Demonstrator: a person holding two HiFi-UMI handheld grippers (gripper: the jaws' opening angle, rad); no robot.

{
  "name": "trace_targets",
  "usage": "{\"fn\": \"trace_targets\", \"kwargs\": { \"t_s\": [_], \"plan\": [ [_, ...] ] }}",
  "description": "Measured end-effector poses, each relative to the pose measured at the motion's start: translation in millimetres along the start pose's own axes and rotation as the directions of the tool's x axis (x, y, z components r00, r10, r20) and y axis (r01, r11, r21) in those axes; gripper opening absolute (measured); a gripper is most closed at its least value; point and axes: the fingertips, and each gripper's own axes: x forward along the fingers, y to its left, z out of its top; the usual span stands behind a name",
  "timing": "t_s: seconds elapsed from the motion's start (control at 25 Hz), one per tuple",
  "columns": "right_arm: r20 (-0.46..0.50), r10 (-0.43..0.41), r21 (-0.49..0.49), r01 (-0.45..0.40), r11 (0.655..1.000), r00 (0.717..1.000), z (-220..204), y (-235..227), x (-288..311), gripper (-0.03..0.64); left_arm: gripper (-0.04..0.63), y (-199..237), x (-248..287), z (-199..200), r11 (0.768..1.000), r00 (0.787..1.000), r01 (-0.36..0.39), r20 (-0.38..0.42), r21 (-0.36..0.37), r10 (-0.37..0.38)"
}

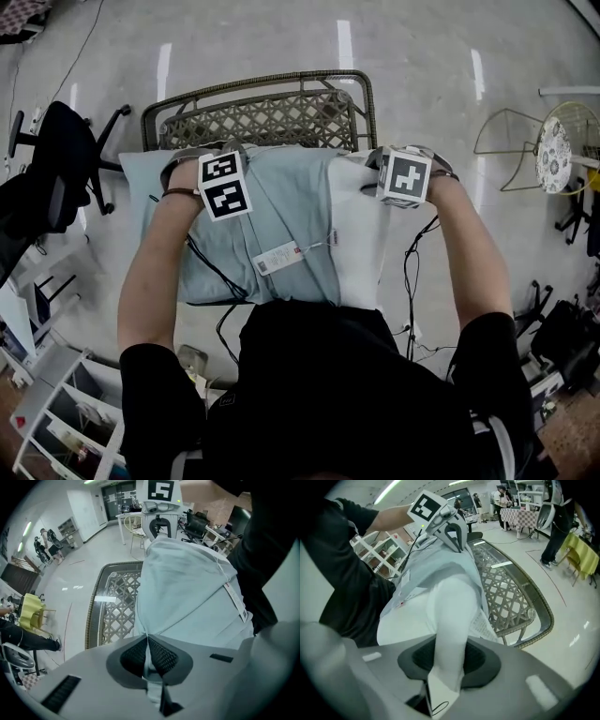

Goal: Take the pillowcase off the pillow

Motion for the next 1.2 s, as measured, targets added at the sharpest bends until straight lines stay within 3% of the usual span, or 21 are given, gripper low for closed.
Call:
{"fn": "trace_targets", "kwargs": {
  "t_s": [0.12, 0.24, 0.36, 0.48, 0.6, 0.72, 0.8, 0.96, 1.2],
  "plan": [
    [0.053, 0.017, 0.031, -0.018, 0.999, 0.998, 0, 7, -11, 0.127, 0.009, -5, -9, -9, 1.0, 1.0, -0.011, 0.012, -0.006, 0.011],
    [0.095, 0.016, 0.051, -0.021, 0.998, 0.995, 3, 11, -21, 0.13, 0.009, -7, -18, -16, 0.998, 0.999, -0.009, 0.048, -0.06, 0.012],
    [0.137, -0.08, 0.075, 0.07, 0.995, 0.987, 4, 1, -26, 0.217, 0.011, -3, -23, -13, 0.989, 0.994, -0.044, 0.091, -0.143, 0.057],
    [0.134, -0.215, 0.128, 0.198, 0.972, 0.967, 4, -7, -23, 0.267, 0.066, 3, -26, -11, 0.978, 0.985, -0.14, 0.081, -0.157, 0.154],
    [0.136, -0.353, 0.173, 0.329, 0.928, 0.925, 4, -6, -23, 0.282, 0.097, -10, -34, -8, 0.969, 0.974, -0.178, 0.111, -0.169, 0.198],
    [0.158, -0.503, 0.229, 0.464, 0.856, 0.85, 1, 3, -33, 0.284, 0.114, -34, -45, -4, 0.963, 0.962, -0.194, 0.158, -0.188, 0.224],
    [0.166, -0.556, 0.274, 0.503, 0.82, 0.815, -3, 19, -37, 0.276, 0.117, -52, -50, 1, 0.961, 0.952, -0.195, 0.197, -0.198, 0.234],
    [0.185, -0.521, 0.3, 0.457, 0.838, 0.834, -3, 81, -22, 0.275, 0.117, -95, -52, 13, 0.965, 0.941, -0.174, 0.255, -0.197, 0.222],
    [0.22, -0.479, 0.271, 0.418, 0.867, 0.85, -9, 150, 9, 0.275, 0.12, -149, -57, 36, 0.966, 0.938, -0.178, 0.265, -0.187, 0.225]
  ]
}}
